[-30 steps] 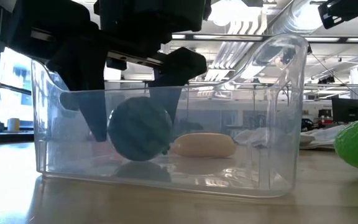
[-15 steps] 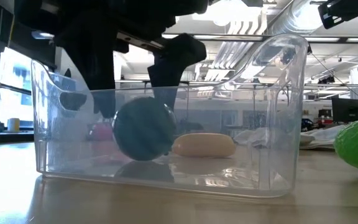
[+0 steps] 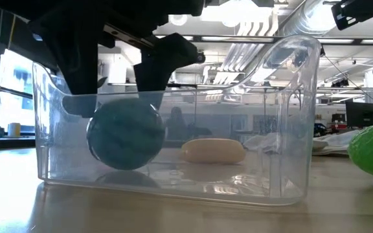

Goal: Pick and placing Produce into tupperware
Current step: Put the tangerine into the bin

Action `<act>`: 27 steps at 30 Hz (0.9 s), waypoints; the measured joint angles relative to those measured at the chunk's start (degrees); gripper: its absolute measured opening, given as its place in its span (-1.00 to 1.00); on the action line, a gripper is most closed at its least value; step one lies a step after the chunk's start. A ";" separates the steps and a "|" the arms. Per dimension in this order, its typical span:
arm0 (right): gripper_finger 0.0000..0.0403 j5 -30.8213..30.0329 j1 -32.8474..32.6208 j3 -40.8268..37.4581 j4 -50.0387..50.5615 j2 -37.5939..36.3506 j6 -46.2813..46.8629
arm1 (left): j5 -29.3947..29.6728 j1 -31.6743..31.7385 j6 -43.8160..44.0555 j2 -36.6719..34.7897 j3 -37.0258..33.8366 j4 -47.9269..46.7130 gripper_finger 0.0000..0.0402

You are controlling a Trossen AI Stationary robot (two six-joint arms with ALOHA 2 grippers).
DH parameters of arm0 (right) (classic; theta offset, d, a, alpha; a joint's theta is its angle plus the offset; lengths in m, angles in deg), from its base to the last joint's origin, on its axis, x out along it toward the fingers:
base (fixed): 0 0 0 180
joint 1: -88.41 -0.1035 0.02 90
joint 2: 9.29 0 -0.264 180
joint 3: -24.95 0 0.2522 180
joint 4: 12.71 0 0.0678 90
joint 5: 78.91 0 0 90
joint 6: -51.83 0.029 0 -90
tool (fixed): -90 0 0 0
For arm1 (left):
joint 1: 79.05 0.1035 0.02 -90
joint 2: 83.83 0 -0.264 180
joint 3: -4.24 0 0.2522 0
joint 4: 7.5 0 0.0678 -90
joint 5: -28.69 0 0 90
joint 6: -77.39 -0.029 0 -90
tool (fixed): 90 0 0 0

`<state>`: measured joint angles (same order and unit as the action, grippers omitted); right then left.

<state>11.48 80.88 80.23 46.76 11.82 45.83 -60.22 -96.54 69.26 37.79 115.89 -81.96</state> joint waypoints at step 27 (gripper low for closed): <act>-0.92 0.01 0.01 0.00 -0.02 0.00 0.00 | -0.05 -5.15 21.13 -0.02 0.00 -0.54 0.60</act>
<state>11.50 80.89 80.23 46.75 11.82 45.83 -60.27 -101.69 90.39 37.77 115.89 -82.50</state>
